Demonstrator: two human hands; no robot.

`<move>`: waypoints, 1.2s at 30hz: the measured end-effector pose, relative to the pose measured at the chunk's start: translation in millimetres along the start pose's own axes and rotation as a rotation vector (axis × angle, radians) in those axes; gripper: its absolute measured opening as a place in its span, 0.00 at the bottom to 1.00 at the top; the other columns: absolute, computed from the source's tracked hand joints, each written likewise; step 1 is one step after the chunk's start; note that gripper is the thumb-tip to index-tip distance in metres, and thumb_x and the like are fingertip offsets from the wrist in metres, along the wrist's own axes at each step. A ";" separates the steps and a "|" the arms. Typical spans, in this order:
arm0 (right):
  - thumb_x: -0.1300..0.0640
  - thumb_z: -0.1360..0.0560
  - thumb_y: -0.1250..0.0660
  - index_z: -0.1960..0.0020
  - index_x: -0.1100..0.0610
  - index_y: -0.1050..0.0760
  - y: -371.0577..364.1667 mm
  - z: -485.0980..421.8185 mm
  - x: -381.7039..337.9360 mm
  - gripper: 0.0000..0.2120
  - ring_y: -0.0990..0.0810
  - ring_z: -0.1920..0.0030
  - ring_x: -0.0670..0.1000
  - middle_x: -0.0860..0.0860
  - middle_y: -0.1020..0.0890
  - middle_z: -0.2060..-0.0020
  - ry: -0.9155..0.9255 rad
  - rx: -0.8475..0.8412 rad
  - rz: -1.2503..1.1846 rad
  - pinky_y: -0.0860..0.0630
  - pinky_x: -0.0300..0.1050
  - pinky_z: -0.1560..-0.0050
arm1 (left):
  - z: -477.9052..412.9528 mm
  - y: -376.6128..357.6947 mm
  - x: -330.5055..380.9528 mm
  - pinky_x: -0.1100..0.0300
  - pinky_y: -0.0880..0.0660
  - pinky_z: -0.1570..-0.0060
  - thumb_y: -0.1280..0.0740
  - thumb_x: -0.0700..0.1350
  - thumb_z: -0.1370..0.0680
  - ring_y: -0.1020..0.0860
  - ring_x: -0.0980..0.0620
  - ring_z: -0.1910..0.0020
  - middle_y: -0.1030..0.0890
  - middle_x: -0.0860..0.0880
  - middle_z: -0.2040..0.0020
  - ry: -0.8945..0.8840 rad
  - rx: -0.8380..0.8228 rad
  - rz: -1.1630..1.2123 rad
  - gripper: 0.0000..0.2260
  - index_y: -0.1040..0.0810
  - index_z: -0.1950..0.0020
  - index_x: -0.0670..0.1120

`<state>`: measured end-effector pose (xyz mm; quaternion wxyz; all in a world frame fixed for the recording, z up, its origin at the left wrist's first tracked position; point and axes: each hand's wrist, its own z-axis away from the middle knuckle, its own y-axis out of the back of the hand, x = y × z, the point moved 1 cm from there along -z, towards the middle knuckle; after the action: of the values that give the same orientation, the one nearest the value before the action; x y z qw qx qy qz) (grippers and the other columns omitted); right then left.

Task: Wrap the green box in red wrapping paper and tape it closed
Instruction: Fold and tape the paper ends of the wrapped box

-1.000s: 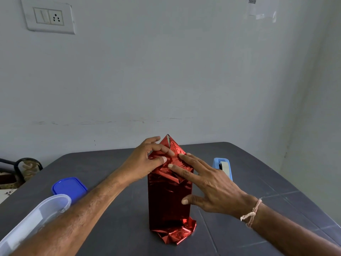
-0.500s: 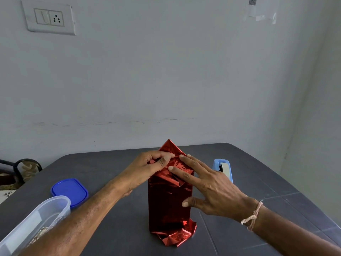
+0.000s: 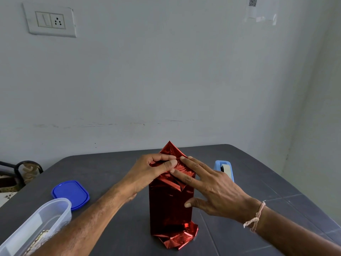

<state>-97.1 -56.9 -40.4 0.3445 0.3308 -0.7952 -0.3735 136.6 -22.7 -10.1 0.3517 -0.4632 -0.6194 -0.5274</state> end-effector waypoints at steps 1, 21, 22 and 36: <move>0.27 0.22 0.46 0.17 0.44 0.52 -0.1 -0.1 0.6 0.40 0.34 0.22 0.57 0.56 0.40 0.20 0.002 -0.004 0.011 0.18 0.50 0.46 | -0.7 -0.5 0.1 0.81 0.28 0.61 0.27 0.55 0.24 0.19 0.70 0.49 0.14 0.55 0.43 0.007 0.008 0.012 0.13 0.15 0.39 0.57; 0.30 0.20 0.47 0.18 0.45 0.44 8.3 -3.1 8.1 0.36 0.26 0.27 0.55 0.57 0.33 0.22 0.075 -0.015 0.187 0.18 0.42 0.59 | 1.7 -3.8 -1.1 0.71 0.21 0.57 0.25 0.54 0.25 0.14 0.57 0.48 0.13 0.53 0.45 0.035 0.024 0.093 0.15 0.15 0.39 0.57; 0.30 0.21 0.47 0.18 0.45 0.44 8.4 -3.2 8.6 0.36 0.27 0.27 0.55 0.57 0.33 0.22 0.078 -0.017 0.183 0.17 0.42 0.59 | 1.5 -4.1 -1.2 0.71 0.21 0.57 0.25 0.54 0.26 0.14 0.57 0.48 0.13 0.53 0.45 0.035 0.026 0.096 0.15 0.15 0.40 0.58; 0.29 0.21 0.45 0.18 0.41 0.49 6.8 -1.3 11.2 0.36 0.32 0.24 0.57 0.58 0.40 0.20 0.126 -0.022 0.134 0.16 0.47 0.56 | 0.2 -4.5 -5.8 0.62 0.19 0.47 0.21 0.53 0.29 0.15 0.57 0.45 0.14 0.55 0.44 0.043 0.024 0.102 0.17 0.15 0.40 0.59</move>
<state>-103.9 -62.8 -30.8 0.4215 0.2960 -0.7882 -0.3368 134.2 -23.7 -17.0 0.3967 -0.4784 -0.5936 -0.5114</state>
